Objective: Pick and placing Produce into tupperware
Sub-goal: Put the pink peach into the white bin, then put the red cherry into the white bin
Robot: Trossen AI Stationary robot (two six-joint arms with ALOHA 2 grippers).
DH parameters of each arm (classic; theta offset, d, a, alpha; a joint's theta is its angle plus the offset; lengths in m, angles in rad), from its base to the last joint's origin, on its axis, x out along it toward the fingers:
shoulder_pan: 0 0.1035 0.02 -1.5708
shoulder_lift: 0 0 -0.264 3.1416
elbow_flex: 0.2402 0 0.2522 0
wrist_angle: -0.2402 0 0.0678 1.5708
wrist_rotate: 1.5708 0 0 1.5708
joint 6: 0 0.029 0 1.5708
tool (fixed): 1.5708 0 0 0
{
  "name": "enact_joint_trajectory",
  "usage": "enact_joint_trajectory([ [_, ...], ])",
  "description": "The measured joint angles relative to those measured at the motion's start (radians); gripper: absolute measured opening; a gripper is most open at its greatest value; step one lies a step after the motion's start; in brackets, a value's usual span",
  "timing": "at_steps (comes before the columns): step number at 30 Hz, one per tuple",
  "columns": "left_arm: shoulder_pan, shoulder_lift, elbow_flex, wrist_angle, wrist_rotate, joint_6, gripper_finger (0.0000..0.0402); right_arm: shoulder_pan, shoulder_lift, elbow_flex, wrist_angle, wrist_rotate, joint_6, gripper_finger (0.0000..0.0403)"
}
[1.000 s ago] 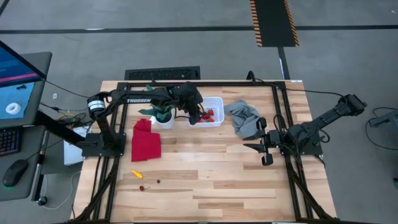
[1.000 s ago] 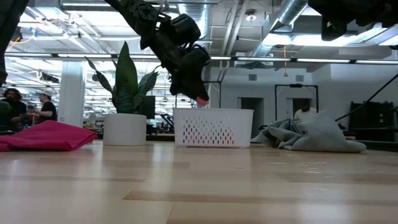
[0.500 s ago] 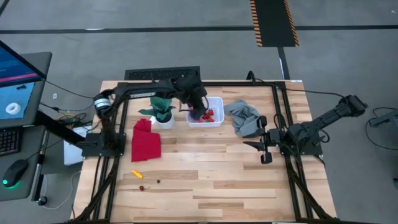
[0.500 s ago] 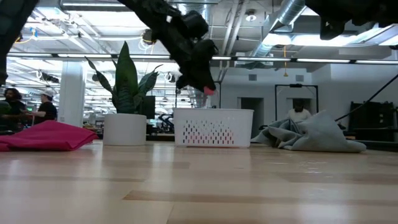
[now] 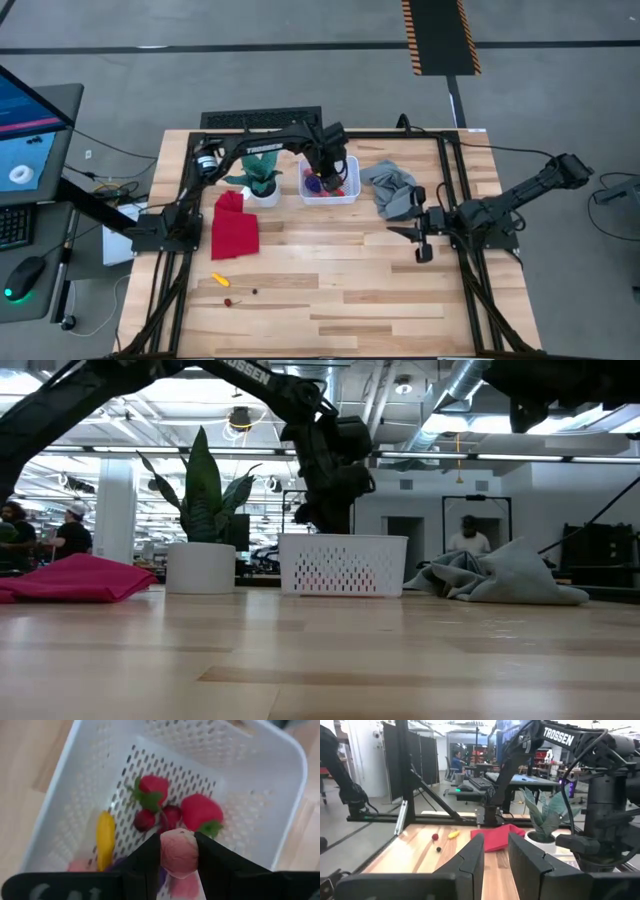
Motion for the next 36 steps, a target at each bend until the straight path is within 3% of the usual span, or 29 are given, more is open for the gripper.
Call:
enact_joint_trajectory([
  [9,-0.006,-0.004,0.01,0.031,-0.14,0.012,0.0123,0.003,0.0,0.0,0.013,-0.011,0.0,0.0108],
  [19,-0.026,-0.004,0.01,0.027,-0.159,0.048,0.0238,0.004,0.0,0.0,0.013,-0.021,0.0,0.0108],
  [24,-0.032,-0.02,0.008,-0.034,-0.178,0.141,0.0252,0.004,0.0,0.0,0.012,-0.023,-0.004,0.0108],
  [36,-0.058,-0.331,0.009,0.092,-0.104,0.163,0.025,0.004,0.0,0.001,0.006,-0.025,-0.003,0.0108],
])
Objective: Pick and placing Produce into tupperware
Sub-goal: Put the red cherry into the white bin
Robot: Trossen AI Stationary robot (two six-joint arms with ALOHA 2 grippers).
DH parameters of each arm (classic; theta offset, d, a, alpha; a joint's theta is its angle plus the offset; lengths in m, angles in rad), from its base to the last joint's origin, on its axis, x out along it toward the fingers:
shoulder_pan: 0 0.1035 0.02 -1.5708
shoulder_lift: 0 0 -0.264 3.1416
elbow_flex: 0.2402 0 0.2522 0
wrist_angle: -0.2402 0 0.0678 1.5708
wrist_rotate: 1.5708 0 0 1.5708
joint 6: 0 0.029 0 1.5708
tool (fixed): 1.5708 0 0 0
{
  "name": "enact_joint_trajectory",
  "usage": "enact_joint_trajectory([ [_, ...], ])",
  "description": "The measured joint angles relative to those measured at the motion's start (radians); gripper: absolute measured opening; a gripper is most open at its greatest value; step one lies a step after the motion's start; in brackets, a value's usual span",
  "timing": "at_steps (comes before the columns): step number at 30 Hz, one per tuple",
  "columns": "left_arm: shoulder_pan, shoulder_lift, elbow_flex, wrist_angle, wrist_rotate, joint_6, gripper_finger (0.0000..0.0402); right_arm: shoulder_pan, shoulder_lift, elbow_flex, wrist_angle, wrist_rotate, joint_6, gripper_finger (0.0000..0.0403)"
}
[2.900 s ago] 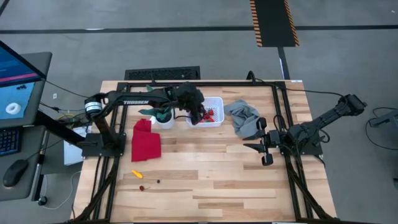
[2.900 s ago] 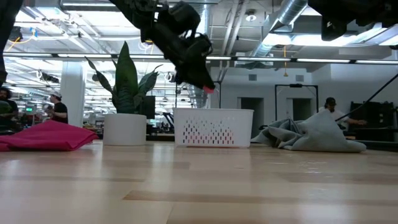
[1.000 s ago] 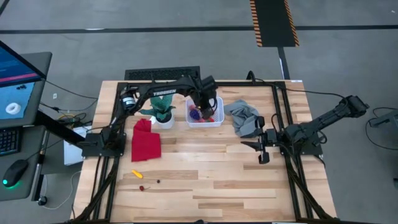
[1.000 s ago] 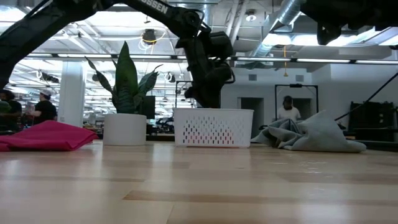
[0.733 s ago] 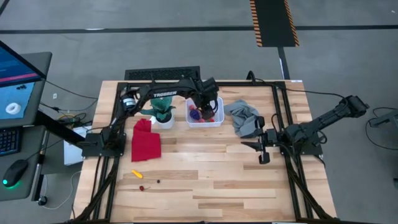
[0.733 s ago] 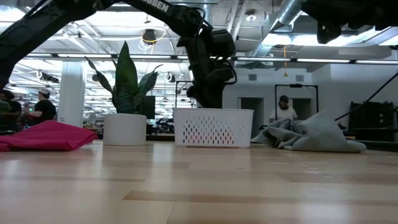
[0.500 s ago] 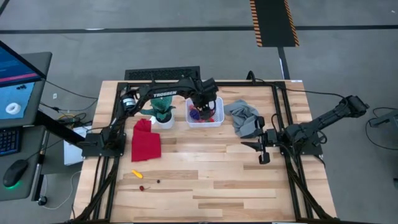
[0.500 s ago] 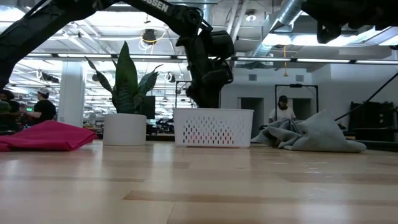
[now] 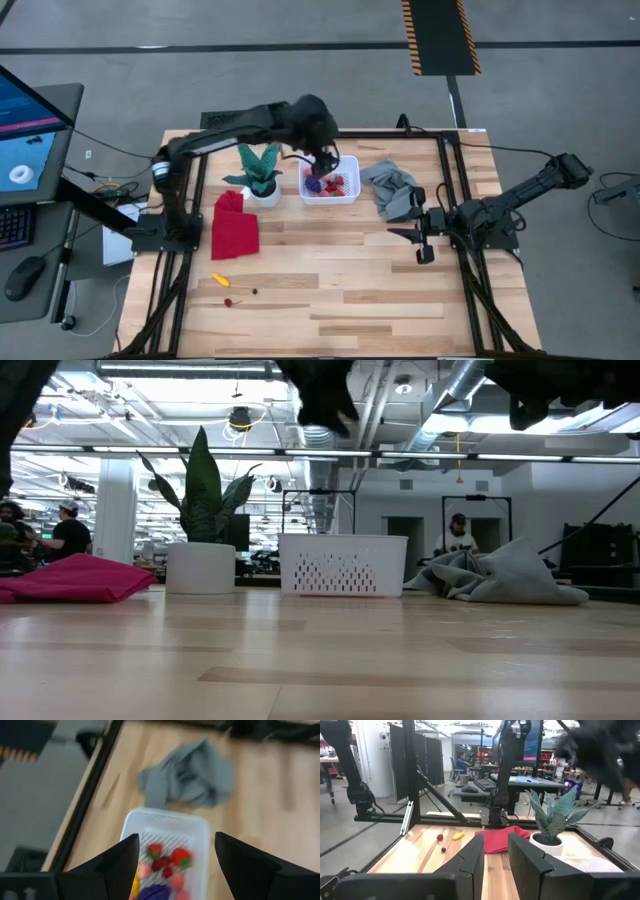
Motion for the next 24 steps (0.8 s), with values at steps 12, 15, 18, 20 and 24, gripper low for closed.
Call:
enact_joint_trajectory([
  [12,-0.08,-0.335,0.0,-0.04,0.199,0.014,0.0249,0.0,0.013,0.0,0.14,0.0,0.08,0.0108],
  [15,-0.105,-0.414,0.0,-0.055,0.211,0.007,0.0249,-0.008,0.033,0.0,0.179,-0.002,0.079,0.0108],
  [18,-0.131,-0.487,-0.021,-0.07,0.214,-0.001,0.0249,-0.016,0.066,0.0,0.215,-0.003,0.063,0.0108],
  [20,-0.151,-0.538,-0.05,-0.086,0.213,-0.006,0.0249,-0.026,0.086,0.0,0.233,0.001,0.029,0.0108],
  [24,-0.227,-0.672,-0.179,-0.049,0.236,-0.023,0.0249,-0.043,0.131,0.0,0.261,0.0,0.04,0.0108],
])
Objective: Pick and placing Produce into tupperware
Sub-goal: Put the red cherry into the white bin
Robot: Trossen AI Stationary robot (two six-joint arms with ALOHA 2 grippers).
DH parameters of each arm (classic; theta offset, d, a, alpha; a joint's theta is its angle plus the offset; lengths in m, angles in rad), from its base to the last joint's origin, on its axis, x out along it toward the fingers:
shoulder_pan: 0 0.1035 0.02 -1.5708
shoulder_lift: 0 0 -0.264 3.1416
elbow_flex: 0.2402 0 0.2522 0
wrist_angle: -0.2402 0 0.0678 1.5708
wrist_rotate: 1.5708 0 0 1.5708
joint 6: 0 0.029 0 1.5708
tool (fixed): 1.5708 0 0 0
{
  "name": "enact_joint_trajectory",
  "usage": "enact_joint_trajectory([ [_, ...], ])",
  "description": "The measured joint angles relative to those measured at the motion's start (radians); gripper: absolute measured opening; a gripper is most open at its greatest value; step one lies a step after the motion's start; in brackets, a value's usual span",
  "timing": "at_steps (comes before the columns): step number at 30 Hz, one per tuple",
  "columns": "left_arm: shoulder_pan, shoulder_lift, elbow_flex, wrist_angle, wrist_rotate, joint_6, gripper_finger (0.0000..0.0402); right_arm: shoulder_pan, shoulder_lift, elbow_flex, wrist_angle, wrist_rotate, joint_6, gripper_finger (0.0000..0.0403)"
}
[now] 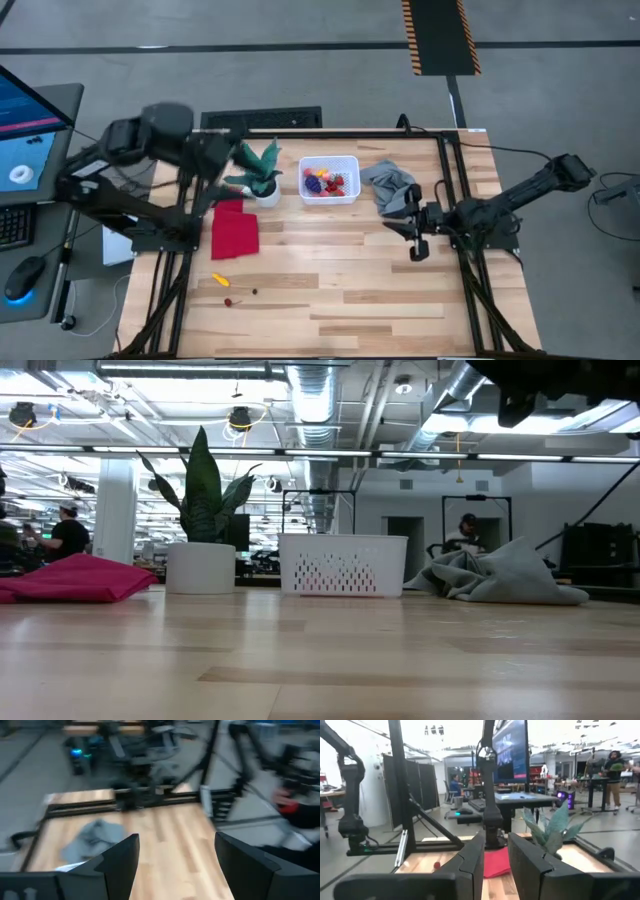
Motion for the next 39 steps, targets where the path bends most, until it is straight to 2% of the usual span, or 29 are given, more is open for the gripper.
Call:
enact_joint_trajectory([
  [2,-0.045,-0.062,-0.09,0.017,0.024,-0.026,0.0249,-0.01,0.02,0.0,0.014,-0.001,0.013,0.0108],
  [4,-0.094,-0.118,-0.18,0.047,0.005,-0.054,0.0249,-0.021,0.035,0.0,0.027,0.0,0.013,0.0108],
  [10,-0.214,-0.247,-0.429,0.098,-0.174,-0.25,0.0249,-0.031,0.056,0.0,0.064,0.002,0.013,0.0108],
  [17,-0.348,-0.297,-0.673,0.056,-0.328,-0.506,0.0249,-0.031,0.056,0.0,0.061,0.002,0.013,0.0108],
  [22,-0.469,-0.268,-0.804,0.068,-0.386,-0.642,0.0249,-0.031,0.056,0.0,0.059,0.0,0.013,0.0108],
  [26,-0.555,-0.217,-0.859,0.084,-0.426,-0.73,0.0249,-0.031,0.056,0.0,0.058,0.0,0.013,0.0108],
  [31,-0.661,-0.129,-0.872,0.085,-0.464,-0.859,0.0249,-0.031,0.056,0.0,0.059,0.0,0.013,0.0108],
  [39,-0.865,0.041,-0.873,0.085,-0.432,-1.023,0.0249,-0.031,0.056,0.0,0.056,0.0,0.013,0.0108],
])
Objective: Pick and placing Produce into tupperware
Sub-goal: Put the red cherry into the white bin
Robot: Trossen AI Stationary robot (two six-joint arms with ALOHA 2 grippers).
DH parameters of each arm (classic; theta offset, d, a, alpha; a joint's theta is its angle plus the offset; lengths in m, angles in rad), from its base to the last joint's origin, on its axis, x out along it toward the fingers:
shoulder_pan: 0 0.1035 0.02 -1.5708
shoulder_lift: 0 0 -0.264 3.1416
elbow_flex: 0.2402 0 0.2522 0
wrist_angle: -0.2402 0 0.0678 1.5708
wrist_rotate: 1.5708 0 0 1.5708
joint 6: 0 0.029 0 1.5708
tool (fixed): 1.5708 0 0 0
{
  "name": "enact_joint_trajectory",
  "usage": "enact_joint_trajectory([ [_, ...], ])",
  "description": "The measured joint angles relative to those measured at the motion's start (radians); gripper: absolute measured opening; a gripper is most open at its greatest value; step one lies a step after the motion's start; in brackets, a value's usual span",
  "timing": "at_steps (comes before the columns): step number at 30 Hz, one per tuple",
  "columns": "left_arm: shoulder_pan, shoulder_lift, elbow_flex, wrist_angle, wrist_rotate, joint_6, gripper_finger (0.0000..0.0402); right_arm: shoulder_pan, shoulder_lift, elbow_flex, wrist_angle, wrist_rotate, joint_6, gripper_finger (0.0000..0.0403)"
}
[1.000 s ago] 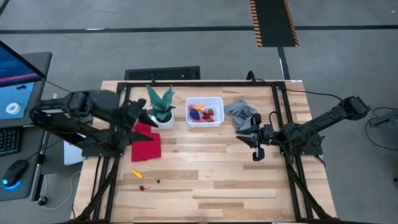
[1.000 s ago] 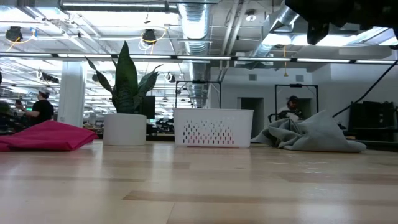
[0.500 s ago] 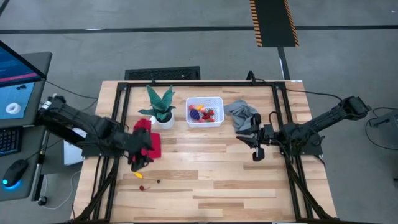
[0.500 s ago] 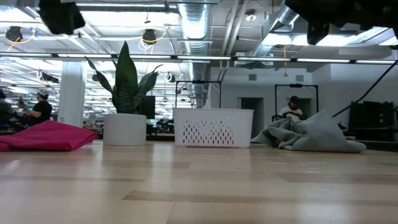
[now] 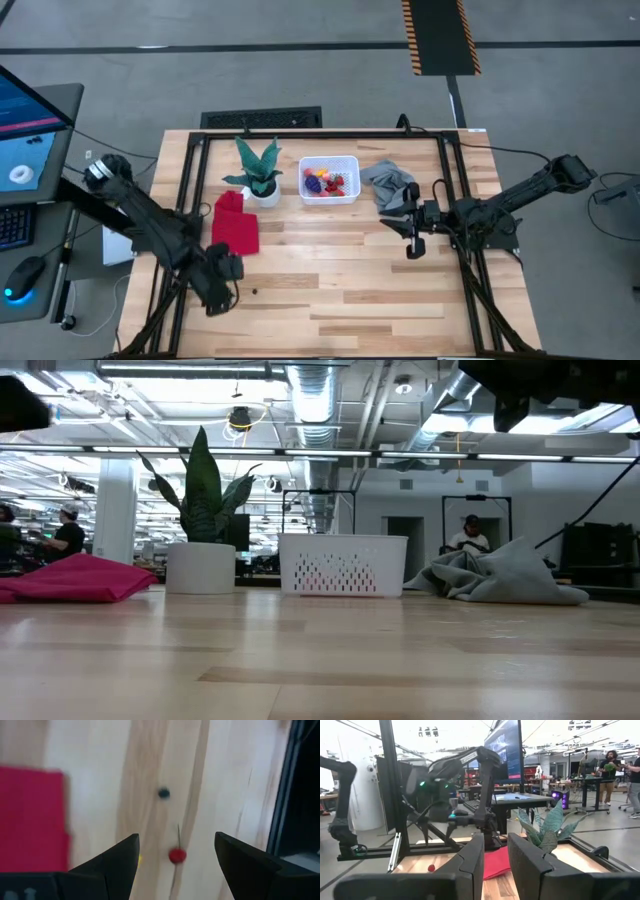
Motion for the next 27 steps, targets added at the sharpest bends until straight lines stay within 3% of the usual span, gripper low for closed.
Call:
enact_joint_trajectory([
  [7,-0.101,0.186,0.0,0.066,0.003,-0.092,0.0249,0.0,0.0,0.0,0.0,0.0,0.0,0.0108],
  [17,-0.114,0.411,0.0,0.235,0.01,-0.078,0.0249,0.0,0.0,0.0,0.003,0.0,0.0,0.0108],
  [27,-0.115,0.443,0.002,0.226,-0.009,-0.07,0.0236,0.0,0.0,0.0,0.002,0.0,0.0,0.0108],
])
